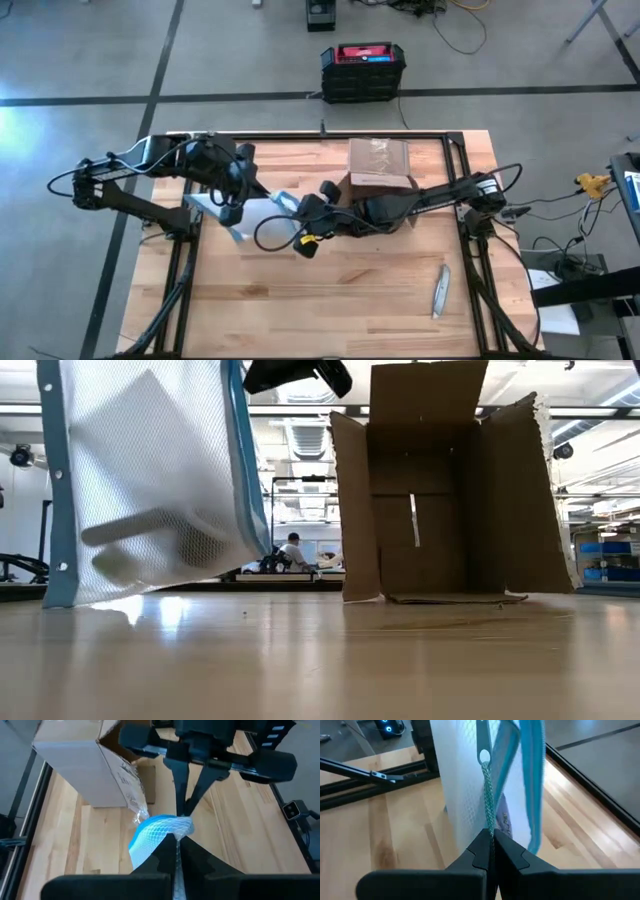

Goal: Pack items into zip bag
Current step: Close the blue transparent zip bag

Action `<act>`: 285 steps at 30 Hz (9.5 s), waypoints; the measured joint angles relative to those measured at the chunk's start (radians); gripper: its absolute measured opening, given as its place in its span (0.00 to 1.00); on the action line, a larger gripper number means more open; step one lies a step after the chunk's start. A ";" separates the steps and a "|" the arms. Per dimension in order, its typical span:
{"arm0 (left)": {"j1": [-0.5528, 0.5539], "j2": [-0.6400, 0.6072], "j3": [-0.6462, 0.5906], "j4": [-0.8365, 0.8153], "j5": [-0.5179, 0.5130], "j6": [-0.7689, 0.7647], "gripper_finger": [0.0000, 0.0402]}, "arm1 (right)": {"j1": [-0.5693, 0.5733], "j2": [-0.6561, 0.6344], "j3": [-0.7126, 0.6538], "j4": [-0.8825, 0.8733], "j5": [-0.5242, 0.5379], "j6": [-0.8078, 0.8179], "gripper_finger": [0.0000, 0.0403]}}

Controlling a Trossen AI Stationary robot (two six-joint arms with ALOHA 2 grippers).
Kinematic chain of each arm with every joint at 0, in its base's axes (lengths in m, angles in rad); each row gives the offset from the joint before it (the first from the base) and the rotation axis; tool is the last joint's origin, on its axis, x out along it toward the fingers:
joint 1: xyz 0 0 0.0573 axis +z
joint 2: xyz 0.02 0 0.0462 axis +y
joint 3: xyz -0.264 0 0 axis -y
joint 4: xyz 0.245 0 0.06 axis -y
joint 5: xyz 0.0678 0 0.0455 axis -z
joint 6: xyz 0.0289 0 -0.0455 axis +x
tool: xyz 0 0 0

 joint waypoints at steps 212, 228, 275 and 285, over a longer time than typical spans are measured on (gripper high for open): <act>-0.023 -0.283 -0.043 0.707 0.016 0.015 0.00 | 0.088 -0.120 0.310 -0.488 -0.014 -0.053 0.00; -0.023 -0.299 -0.041 0.701 0.022 -0.014 0.00 | 0.060 -0.121 0.455 -0.523 0.046 -0.183 0.32; -0.023 -0.164 -0.041 0.808 0.094 -0.114 0.00 | 0.061 0.081 0.442 -0.276 0.100 -0.298 0.00; -0.023 -0.175 -0.041 0.792 0.094 -0.112 0.00 | 0.110 0.067 0.442 -0.543 0.309 -0.125 0.16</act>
